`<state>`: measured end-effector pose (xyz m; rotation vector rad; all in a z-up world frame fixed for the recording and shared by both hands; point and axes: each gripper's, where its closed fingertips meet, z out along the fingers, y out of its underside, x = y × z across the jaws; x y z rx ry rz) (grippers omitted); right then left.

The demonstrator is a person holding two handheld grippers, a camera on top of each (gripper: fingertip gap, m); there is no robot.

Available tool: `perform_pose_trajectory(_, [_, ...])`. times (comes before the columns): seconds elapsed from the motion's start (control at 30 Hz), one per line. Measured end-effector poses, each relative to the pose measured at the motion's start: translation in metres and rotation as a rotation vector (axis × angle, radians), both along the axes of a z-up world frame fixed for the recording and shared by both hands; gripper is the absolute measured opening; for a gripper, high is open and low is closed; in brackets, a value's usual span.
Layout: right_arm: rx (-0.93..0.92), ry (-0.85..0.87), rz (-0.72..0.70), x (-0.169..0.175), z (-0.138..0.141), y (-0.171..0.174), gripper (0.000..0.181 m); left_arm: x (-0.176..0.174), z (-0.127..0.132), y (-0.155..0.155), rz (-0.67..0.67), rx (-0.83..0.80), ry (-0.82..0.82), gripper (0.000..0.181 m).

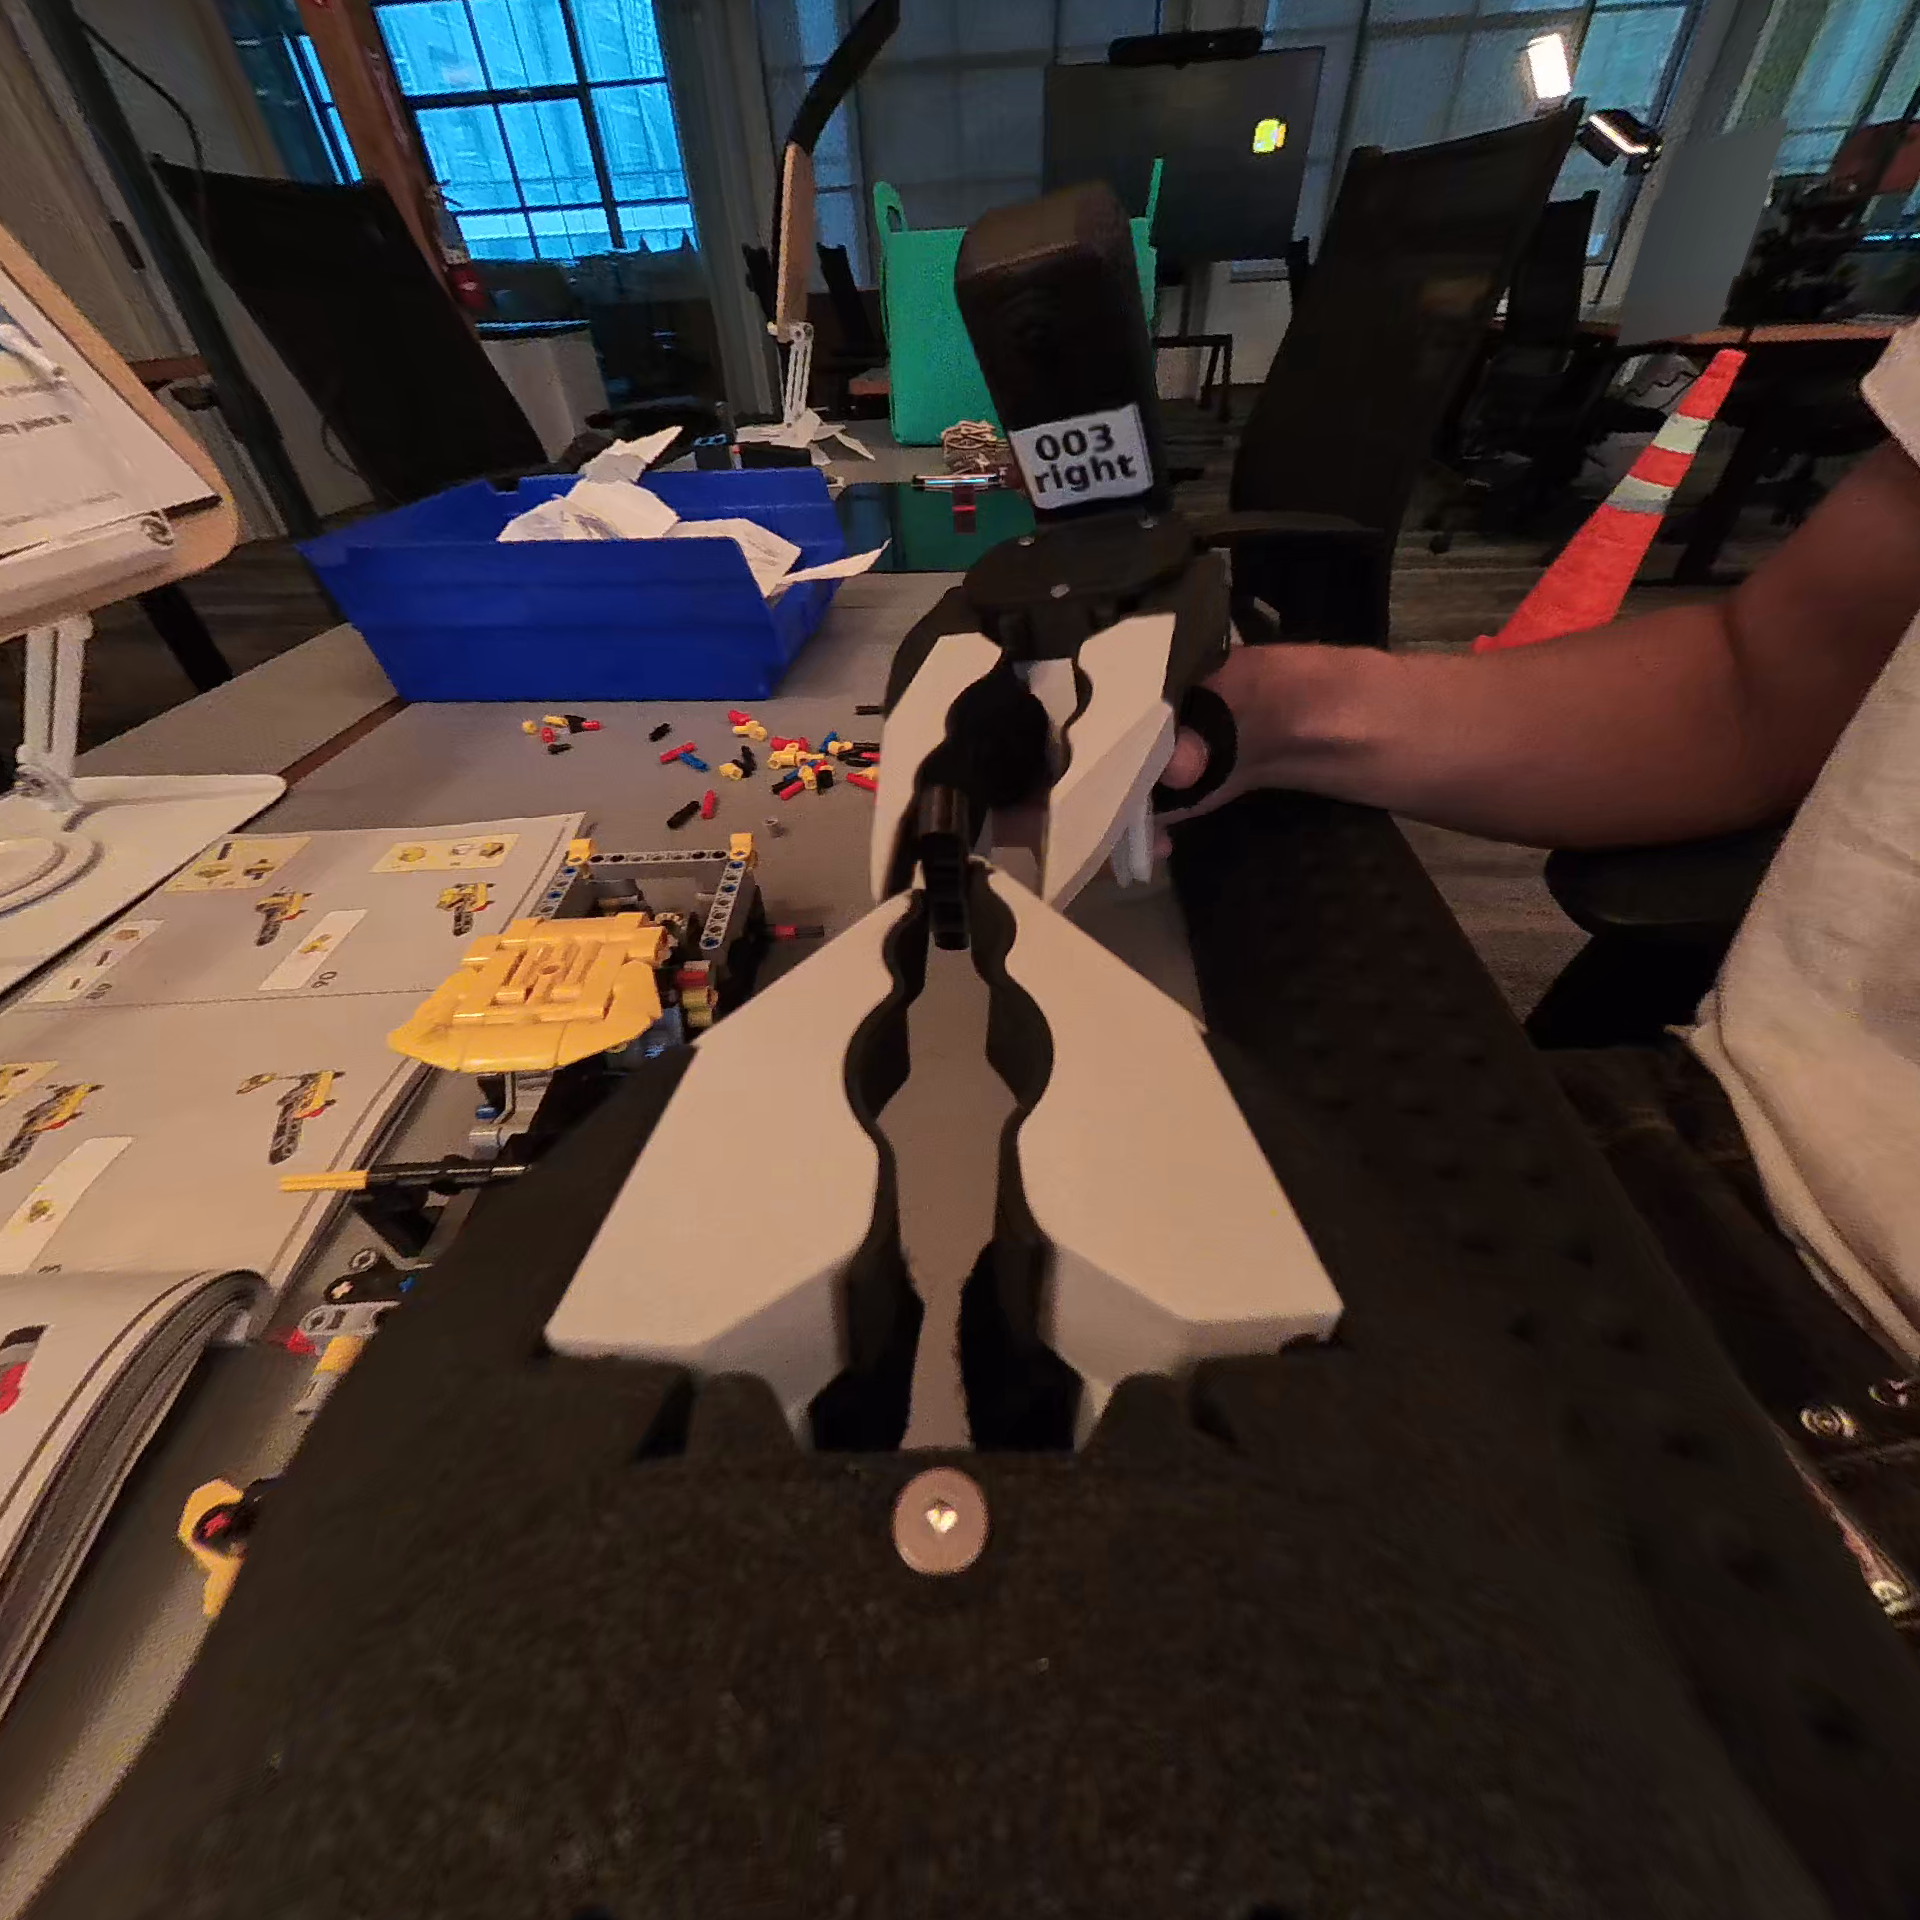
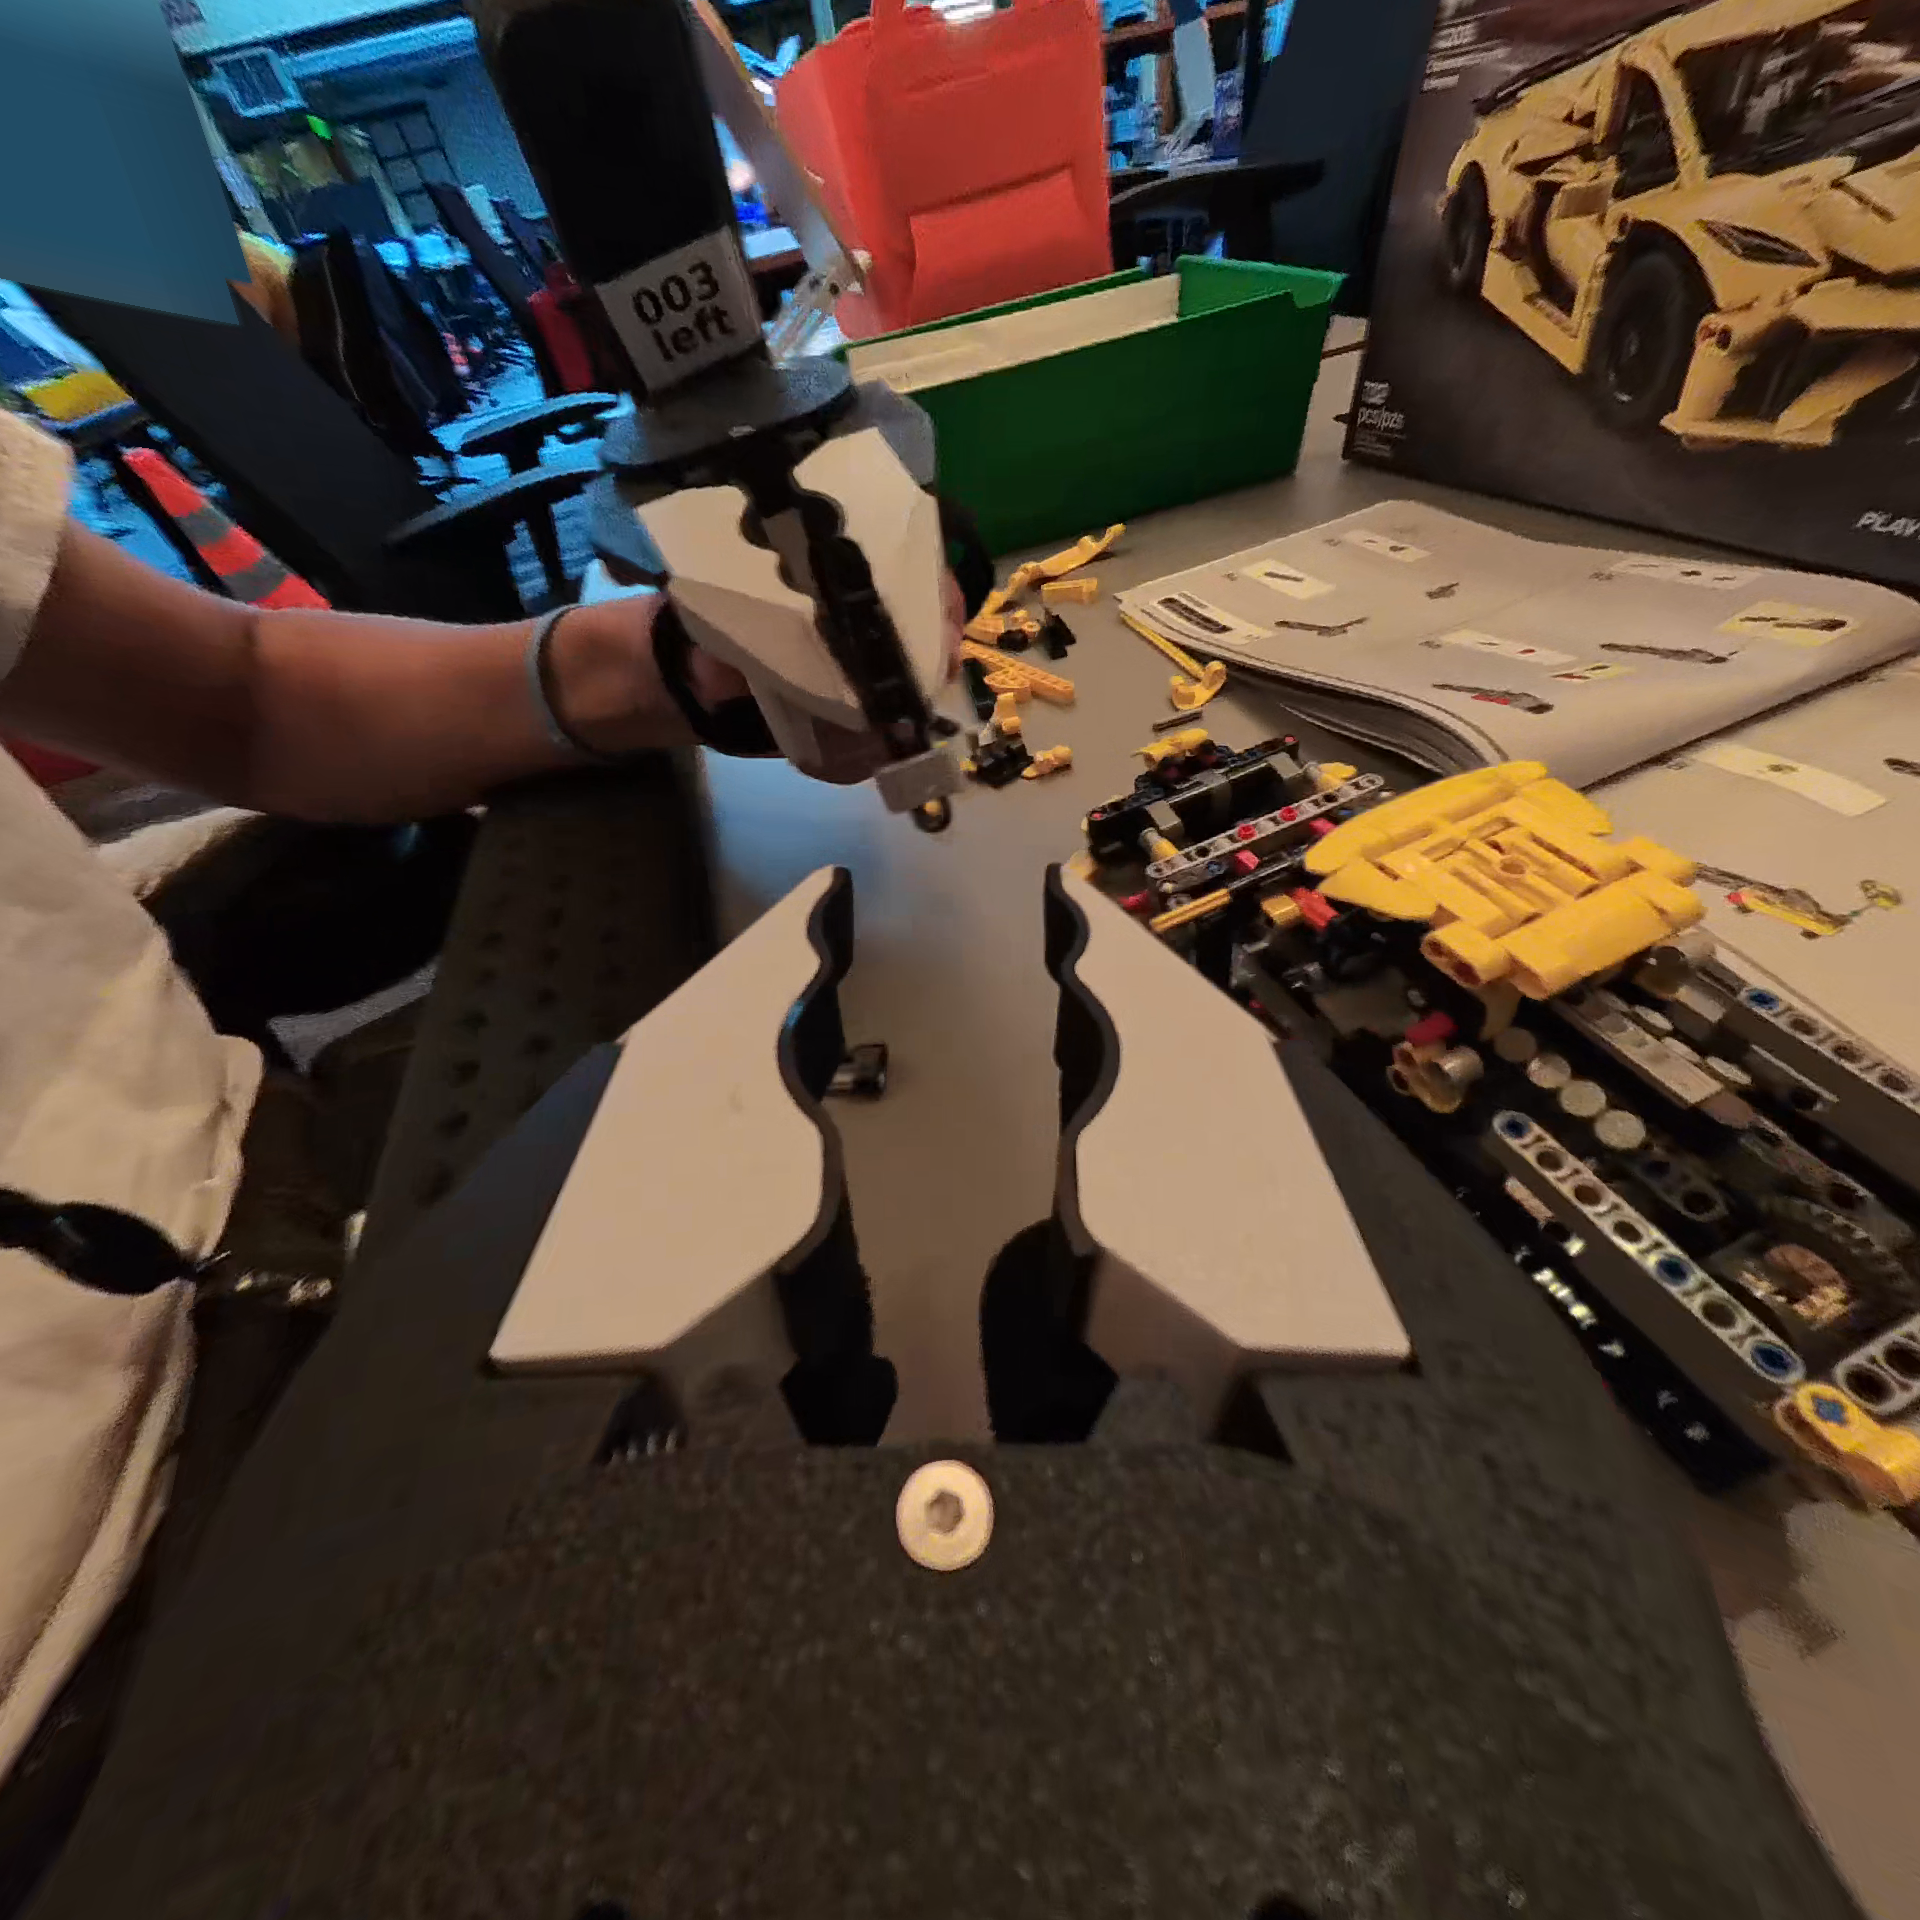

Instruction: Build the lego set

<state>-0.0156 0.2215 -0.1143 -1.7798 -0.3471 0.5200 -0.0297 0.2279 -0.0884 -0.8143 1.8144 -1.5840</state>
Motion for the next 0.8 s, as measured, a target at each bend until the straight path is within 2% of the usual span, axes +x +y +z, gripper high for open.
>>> perform_pose_trajectory(0.13, [0.062, -0.047, 0.007, -0.010, 0.008, 0.007, 0.035, -0.002, 0.002, -0.006, -0.032, -0.038, 0.005, 0.007])
perform_pose_trajectory(0.2, [0.099, -0.050, 0.027, -0.014, 0.015, 0.004, 0.018, -0.003, 0.001, -0.009, -0.051, -0.049, 0.012, 0.008])
perform_pose_trajectory(0.37, [0.063, -0.082, 0.063, -0.017, 0.011, -0.004, 0.016, -0.005, -0.004, -0.017, -0.089, -0.046, 0.030, 0.008])
perform_pose_trajectory(0.43, [0.024, -0.147, 0.090, -0.016, 0.007, -0.009, 0.016, -0.006, -0.009, -0.020, -0.099, -0.028, 0.054, 0.008])
perform_pose_trajectory(0.53, [-0.081, -0.329, 0.086, -0.008, -0.001, -0.014, 0.016, -0.004, -0.012, -0.020, -0.073, 0.018, 0.060, 0.026])
perform_pose_trajectory(0.67, [-0.202, -0.550, 0.089, -0.003, -0.009, -0.022, 0.016, -0.005, -0.021, -0.027, -0.073, 0.122, 0.048, 0.027])
perform_pose_trajectory(0.8, [-0.294, -0.659, 0.157, -0.014, -0.011, -0.029, 0.016, -0.004, -0.037, -0.035, -0.073, 0.227, 0.072, 0.024])
